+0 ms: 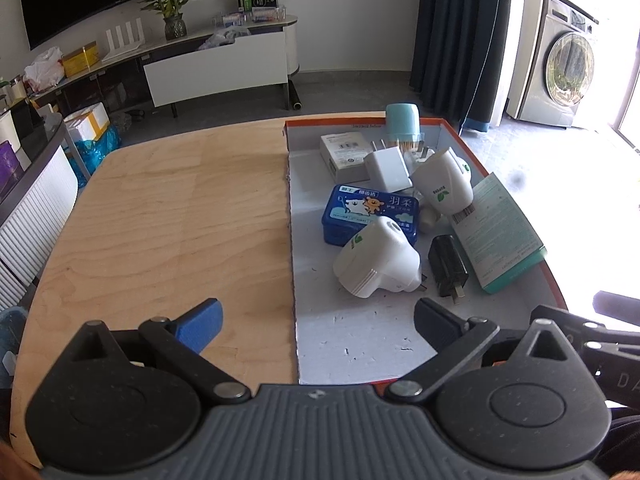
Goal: Organize rigid objects
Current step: 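Withdraw both open tools from the tray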
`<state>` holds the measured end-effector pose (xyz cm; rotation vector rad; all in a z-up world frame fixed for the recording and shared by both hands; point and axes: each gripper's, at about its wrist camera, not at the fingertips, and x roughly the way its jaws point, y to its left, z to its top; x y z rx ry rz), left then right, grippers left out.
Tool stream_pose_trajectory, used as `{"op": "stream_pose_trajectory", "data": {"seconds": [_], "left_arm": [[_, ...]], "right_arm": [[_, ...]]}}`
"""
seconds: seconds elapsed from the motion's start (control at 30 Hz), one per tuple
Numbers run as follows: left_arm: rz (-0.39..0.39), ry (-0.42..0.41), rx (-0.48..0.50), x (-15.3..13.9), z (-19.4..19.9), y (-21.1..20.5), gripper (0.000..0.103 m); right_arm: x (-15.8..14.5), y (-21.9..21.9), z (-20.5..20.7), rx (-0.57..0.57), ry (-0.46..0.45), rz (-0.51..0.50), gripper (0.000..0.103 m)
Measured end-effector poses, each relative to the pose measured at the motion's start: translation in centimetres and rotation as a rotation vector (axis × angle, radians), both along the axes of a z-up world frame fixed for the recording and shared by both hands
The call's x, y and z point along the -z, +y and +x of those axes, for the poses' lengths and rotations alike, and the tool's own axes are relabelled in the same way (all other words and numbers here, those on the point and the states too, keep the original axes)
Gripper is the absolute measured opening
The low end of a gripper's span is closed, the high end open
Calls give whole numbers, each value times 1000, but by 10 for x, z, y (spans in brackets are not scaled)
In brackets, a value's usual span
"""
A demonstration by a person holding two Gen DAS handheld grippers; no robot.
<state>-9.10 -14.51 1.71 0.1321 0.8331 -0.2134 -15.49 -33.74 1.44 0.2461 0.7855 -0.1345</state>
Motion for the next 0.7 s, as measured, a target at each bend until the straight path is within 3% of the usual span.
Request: {"op": "stream_pose_trajectory", "data": {"seconds": [0.7], "left_arm": [[-32,34,26,9,0,-2,103]], "right_arm": [[14,0,4,-9,25,13,89]]}}
